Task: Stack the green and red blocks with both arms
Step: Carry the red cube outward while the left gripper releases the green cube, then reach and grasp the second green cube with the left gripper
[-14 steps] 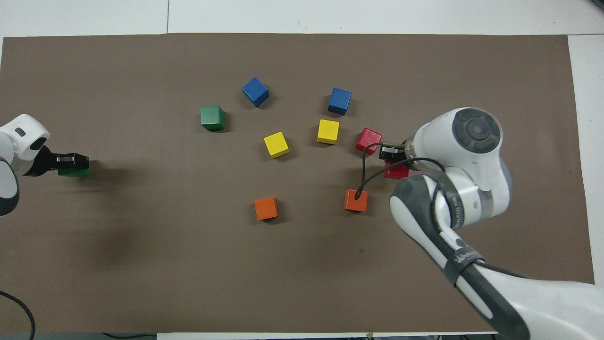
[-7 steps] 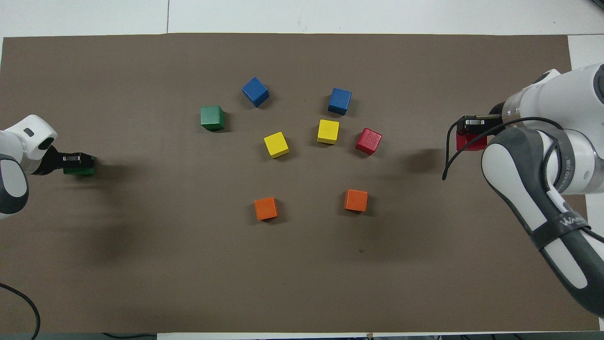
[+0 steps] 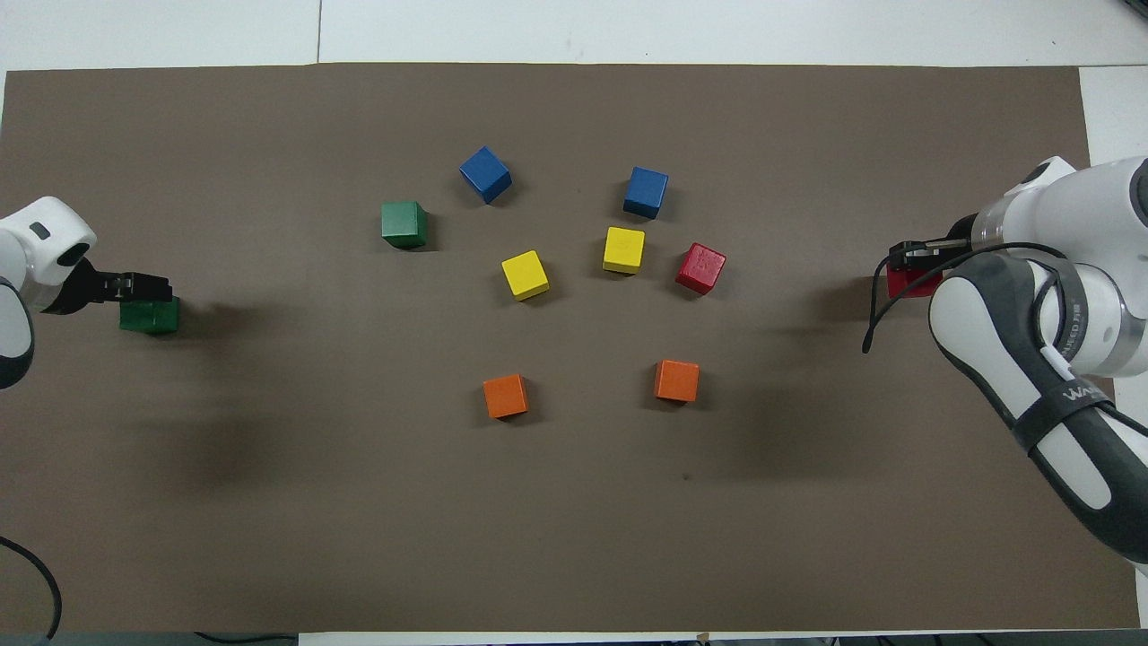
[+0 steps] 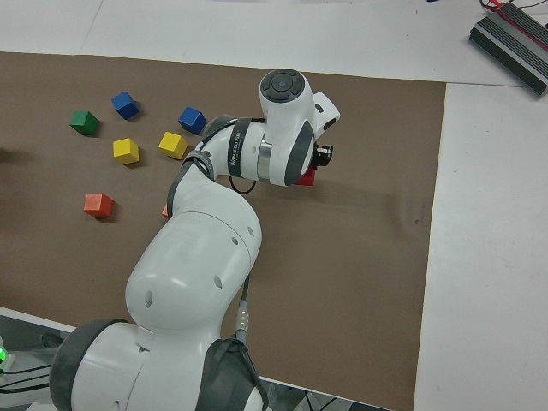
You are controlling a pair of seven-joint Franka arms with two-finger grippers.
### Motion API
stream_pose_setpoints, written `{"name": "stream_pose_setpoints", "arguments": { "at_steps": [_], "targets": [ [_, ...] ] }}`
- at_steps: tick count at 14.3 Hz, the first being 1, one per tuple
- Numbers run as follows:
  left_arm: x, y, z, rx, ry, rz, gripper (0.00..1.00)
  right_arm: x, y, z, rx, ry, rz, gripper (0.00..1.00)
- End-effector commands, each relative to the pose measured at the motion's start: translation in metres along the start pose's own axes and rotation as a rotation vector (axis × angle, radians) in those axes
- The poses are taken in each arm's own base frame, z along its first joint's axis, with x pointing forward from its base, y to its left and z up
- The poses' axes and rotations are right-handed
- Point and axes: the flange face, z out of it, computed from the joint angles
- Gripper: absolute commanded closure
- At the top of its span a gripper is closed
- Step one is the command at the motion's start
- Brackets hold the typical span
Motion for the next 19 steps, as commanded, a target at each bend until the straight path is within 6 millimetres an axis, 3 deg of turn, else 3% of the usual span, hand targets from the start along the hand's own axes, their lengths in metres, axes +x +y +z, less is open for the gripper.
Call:
{"name": "stream_pose_setpoints", "arguments": {
  "at_steps": [1, 3, 5, 7, 9, 12, 14, 19],
  "targets": [
    [0.040, 0.045, -0.063, 0.003, -0.011, 0.049, 0.00, -0.010, 0.012, 0.007, 0.011, 0.001, -0.035, 0.93],
    [0.059, 0.100, -0.075, -0.003, 0.016, -0.028, 0.00, -0.013, 0.021, 0.008, 0.010, -0.002, -0.044, 0.93],
    [0.066, 0.170, -0.076, -0.013, 0.028, -0.064, 0.00, -0.016, 0.024, 0.011, 0.010, -0.004, -0.050, 0.93],
    [0.068, 0.213, -0.075, -0.034, 0.028, -0.037, 0.00, -0.020, 0.024, 0.015, 0.010, -0.006, -0.050, 0.93],
    [0.070, 0.255, -0.059, -0.067, 0.012, -0.048, 0.00, -0.025, 0.024, 0.020, 0.011, -0.015, -0.048, 0.93],
    [0.090, 0.311, -0.021, -0.072, 0.024, -0.031, 0.00, -0.025, 0.024, 0.022, 0.011, -0.018, -0.051, 0.93],
    [0.095, 0.317, -0.002, -0.073, 0.041, -0.026, 0.00, -0.024, 0.024, 0.022, 0.012, -0.016, -0.050, 0.93],
    [0.098, 0.317, 0.013, -0.059, 0.066, -0.016, 0.00, -0.021, 0.025, 0.026, 0.007, 0.015, -0.051, 0.93]
  ]
}}
